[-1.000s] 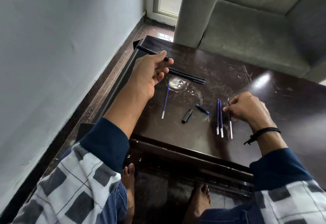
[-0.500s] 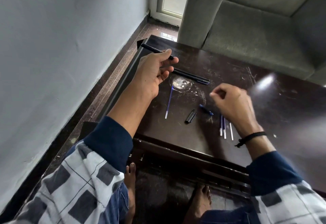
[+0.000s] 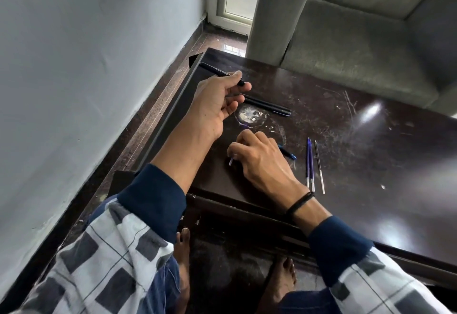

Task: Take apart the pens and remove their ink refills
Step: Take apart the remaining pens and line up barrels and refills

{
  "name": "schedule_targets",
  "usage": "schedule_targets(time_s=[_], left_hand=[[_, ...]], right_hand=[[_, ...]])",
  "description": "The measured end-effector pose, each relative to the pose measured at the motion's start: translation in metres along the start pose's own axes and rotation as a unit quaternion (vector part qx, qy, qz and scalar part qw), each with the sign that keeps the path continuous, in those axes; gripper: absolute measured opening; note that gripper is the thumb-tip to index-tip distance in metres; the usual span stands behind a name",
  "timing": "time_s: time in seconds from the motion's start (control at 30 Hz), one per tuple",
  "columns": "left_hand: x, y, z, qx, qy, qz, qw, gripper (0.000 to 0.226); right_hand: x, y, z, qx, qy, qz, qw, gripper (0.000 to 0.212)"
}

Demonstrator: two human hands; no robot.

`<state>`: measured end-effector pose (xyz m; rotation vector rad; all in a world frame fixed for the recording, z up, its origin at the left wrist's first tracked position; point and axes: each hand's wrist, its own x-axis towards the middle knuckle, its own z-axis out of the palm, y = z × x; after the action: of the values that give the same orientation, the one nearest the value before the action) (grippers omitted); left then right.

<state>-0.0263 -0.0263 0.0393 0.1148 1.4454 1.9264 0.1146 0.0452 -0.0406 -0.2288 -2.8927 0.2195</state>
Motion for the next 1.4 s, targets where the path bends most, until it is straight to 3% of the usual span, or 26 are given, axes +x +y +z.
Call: schedule_targets(time_s=[0.3,0.37,0.5,0.67,0.83,1.17,1.4], left_hand=[[0.0,-0.001,0.001,0.0,-0.004,0.0,1.0,0.007],[0.001,0.0,0.0,0.001,-0.006,0.001,1.0,0.006],[0.0,0.002,0.0,-0.003,-0.044,-0.001,0.999,0.005],[-0.003,0.0,0.005,0.004,-0.094,-0.01,0.996,0.007],[-0.007,-0.007,0.01,0.024,-0.103,-0.012,0.994,0.023],[-0.009,-0.011,0.012,0.058,-0.097,0.01,0.994,0.014],[-0.01,-0.023,0.022,0.126,-0.076,0.034,0.989,0.005]], right_hand=[[-0.003,0.0,-0.014,-0.021,0.009,-0.044,0.999,0.019],[0.002,-0.001,-0.027,0.05,0.051,-0.009,0.997,0.024],[0.011,0.013,-0.044,0.117,0.209,0.105,0.965,0.021],[0.01,0.034,-0.053,0.186,0.271,0.196,0.924,0.009],[0.01,0.033,-0.052,0.166,0.256,0.194,0.932,0.008],[0.009,0.029,-0.052,0.156,0.244,0.182,0.94,0.006],[0.009,0.024,-0.056,0.217,0.203,0.206,0.932,0.011]])
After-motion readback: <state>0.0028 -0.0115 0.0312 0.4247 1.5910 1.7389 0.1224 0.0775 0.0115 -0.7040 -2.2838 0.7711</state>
